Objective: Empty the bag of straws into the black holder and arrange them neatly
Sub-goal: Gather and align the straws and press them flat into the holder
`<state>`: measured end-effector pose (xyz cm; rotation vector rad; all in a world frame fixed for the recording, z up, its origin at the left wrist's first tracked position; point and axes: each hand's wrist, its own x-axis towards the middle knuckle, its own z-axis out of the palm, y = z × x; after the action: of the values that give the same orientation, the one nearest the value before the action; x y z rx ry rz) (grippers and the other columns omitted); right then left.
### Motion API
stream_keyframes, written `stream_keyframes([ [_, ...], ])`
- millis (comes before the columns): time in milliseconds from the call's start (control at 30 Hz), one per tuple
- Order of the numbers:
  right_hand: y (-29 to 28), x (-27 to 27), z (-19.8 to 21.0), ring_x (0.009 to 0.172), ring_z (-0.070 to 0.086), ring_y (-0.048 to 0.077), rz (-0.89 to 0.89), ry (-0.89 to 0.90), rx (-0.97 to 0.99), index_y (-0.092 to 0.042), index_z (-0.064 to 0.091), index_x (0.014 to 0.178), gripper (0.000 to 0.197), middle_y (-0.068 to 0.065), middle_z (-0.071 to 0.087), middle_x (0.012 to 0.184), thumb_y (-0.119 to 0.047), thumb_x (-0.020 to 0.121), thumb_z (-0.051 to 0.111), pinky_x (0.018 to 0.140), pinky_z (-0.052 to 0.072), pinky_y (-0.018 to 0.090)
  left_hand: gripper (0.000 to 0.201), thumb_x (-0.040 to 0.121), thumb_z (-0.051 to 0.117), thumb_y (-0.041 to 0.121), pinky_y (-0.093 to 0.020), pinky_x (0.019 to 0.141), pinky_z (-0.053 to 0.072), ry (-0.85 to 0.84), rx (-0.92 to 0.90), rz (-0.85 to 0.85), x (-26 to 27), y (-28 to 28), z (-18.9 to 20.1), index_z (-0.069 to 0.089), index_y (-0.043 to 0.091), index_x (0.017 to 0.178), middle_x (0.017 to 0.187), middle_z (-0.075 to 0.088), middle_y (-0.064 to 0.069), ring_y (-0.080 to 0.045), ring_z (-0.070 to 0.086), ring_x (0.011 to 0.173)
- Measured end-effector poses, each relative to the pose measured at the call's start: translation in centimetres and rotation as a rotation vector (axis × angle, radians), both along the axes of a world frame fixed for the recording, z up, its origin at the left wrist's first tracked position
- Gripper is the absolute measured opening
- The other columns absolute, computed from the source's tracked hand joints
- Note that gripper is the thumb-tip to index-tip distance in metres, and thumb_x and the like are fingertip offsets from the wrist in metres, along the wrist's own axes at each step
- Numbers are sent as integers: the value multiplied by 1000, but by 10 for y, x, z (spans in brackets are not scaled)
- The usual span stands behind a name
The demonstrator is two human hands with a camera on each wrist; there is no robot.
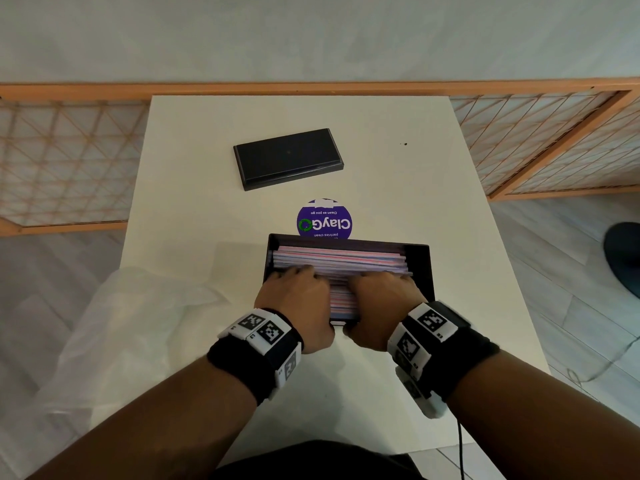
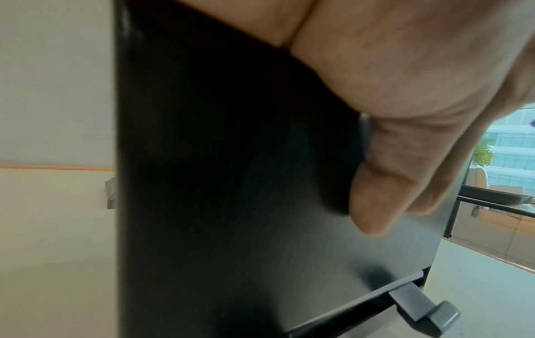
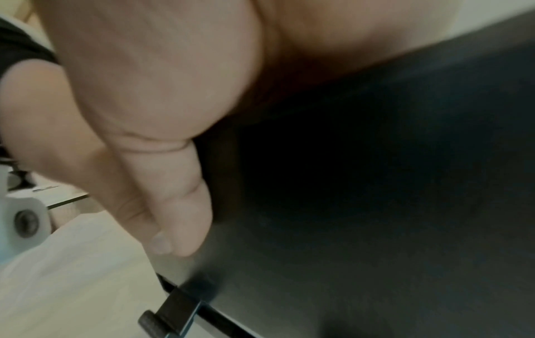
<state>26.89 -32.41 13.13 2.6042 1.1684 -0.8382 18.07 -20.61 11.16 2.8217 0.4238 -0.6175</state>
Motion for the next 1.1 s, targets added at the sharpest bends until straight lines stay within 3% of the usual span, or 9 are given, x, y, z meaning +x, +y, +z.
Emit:
stream_keyframes([
  [133, -1, -2, -6, 104, 62, 23, -35, -26, -11, -27, 56, 113, 47, -6, 64, 108, -47, 71, 65, 98, 46, 41, 57, 73, 68, 49, -41, 104, 43, -19, 12, -20, -2, -1, -2, 53, 25, 122, 122, 59, 2, -22, 53, 118],
  [333, -4, 2, -7, 117, 53, 28, -33, 21, -33, -28, 56, 123, 58, -1, 54, 124, -51, 70, 64, 102, 42, 46, 50, 73, 65, 49, -41, 101, 42, 5, 7, -8, -1, 0, 1, 60, 26, 117, 123, 49, 0, -24, 52, 116],
  [433, -5, 2, -8, 119, 54, 26, -37, 31, -9, -31, 50, 128, 65, -4, 58, 127, -53, 69, 66, 106, 40, 47, 51, 73, 65, 49, -41, 101, 42, -1, 6, -8, -1, 0, 0, 57, 25, 118, 121, 51, 1, -24, 53, 116],
  [567, -7, 0, -8, 129, 47, 27, 1, 41, 3, -38, 41, 136, 73, -7, 50, 137, -50, 69, 66, 109, 33, 51, 55, 74, 66, 46, -41, 103, 41, -30, -23, -52, -1, 0, 0, 50, 30, 125, 126, 50, 6, -21, 49, 122],
  [667, -8, 2, -4, 121, 53, 26, 2, 37, -24, -40, 48, 130, 62, -8, 58, 126, -49, 70, 64, 105, 36, 48, 58, 75, 66, 45, -43, 106, 41, -6, -56, -68, -2, 1, 2, 49, 34, 130, 127, 52, 7, -21, 50, 123],
  [800, -7, 4, -5, 98, 64, 20, -47, -53, -45, -30, 62, 103, 44, -9, 66, 98, -52, 65, 64, 93, 46, 38, 47, 74, 67, 44, -41, 101, 46, 25, -39, -13, 1, 0, 3, 58, 28, 117, 118, 60, 2, -24, 57, 113],
  [867, -6, 2, -10, 101, 63, 20, -58, -26, -24, -31, 60, 107, 47, -10, 66, 102, -51, 65, 63, 94, 47, 40, 49, 74, 68, 43, -42, 103, 45, 5, -70, -30, 1, 0, 3, 56, 28, 120, 122, 59, 4, -24, 55, 118],
  [967, -5, -3, -12, 114, 58, 22, -48, 10, 6, -32, 55, 116, 52, -9, 61, 117, -52, 68, 63, 102, 39, 46, 54, 76, 67, 44, -43, 106, 42, -12, -92, -86, 0, 0, 3, 53, 32, 127, 130, 52, 7, -21, 51, 124],
  [1100, -7, -3, -8, 114, 57, 23, -66, 14, -14, -29, 57, 115, 50, -6, 59, 120, -51, 71, 64, 102, 39, 44, 44, 79, 66, 44, -42, 100, 46, 2, -27, -55, -1, -2, 11, 59, 26, 118, 122, 45, 0, -25, 56, 114],
])
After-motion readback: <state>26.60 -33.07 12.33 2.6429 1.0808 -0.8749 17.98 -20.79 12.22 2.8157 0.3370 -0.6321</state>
